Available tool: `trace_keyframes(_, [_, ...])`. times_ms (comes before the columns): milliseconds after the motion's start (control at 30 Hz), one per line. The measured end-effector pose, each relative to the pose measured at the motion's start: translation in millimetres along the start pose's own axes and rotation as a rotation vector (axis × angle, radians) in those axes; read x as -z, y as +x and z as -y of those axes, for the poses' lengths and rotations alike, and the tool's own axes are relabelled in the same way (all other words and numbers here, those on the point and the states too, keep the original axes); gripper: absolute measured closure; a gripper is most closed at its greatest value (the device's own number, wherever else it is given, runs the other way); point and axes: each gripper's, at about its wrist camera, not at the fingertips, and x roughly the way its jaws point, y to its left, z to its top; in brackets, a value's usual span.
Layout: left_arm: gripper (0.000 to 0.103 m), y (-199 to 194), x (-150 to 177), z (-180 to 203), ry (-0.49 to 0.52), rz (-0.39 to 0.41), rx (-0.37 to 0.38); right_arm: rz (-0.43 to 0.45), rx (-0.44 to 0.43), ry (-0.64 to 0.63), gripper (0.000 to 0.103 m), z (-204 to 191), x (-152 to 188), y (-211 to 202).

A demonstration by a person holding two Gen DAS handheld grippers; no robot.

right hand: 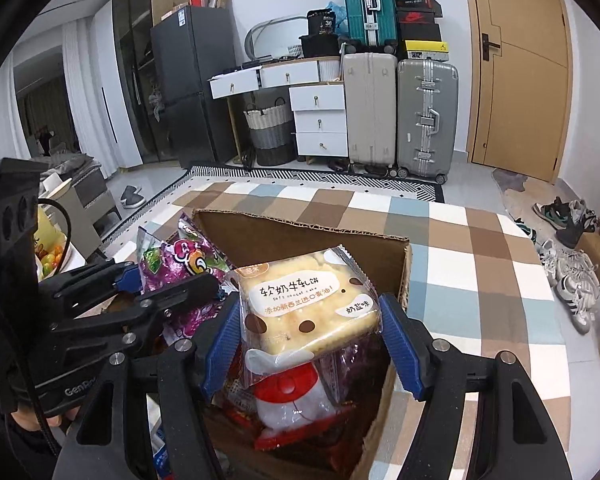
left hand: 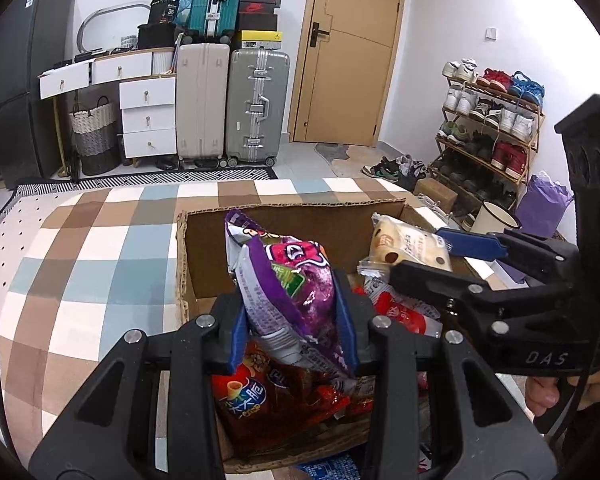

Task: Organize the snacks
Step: 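Lower both bags into the box and open both tools, then grasp the blue Oreo pack with left tool while right tool grasps noodle snack bag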

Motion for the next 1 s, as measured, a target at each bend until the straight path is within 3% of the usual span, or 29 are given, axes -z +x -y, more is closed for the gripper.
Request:
trace_keyframes(233, [0.069,3.5,2.4,0.1,0.006,-0.002,0.002,-0.017,0.001,0.010,0.034,1.9,-6.8,11.9])
trace_keyframes(400, [0.068,-0.2,1.6,0.6,-0.006,-0.004,0.012,0.021,-0.010,0.015,0.022,3.2,-4.7,-0.4])
trace_keyframes(433, [0.062,-1.3,1.6,0.4,-0.011,-0.008,0.015,0.034,-0.002,0.015,0.022,3.7,-3.5,-5.3])
trace_keyframes(467, [0.047,-3.9,0.8,0.4,-0.014,-0.009,0.013,0.044,0.001,0.018,0.022,4.4,-2.2,-10.2])
trace_keyframes(500, [0.039,-5.2,1.0,0.5,-0.018,-0.011,0.015,0.049,0.002,0.022,0.020,5.1,-1.5,-13.7])
trace_keyframes(633, [0.015,-18.2,1.6,3.1,-0.027,-0.005,0.032,0.081,-0.002,0.072,0.005,14.9,7.0,-35.1])
trace_keyframes(700, [0.010,-25.6,3.8,5.7,-0.019,0.003,0.044,0.089,-0.018,0.093,0.002,18.8,11.4,-44.4])
trace_keyframes(733, [0.001,-29.6,5.1,7.3,-0.014,0.005,0.042,0.091,-0.028,0.102,0.001,20.2,15.6,-50.2])
trace_keyframes(1000, [0.001,-74.5,22.7,14.4,0.007,0.026,-0.020,0.080,-0.030,0.130,0.001,19.1,36.8,-78.1])
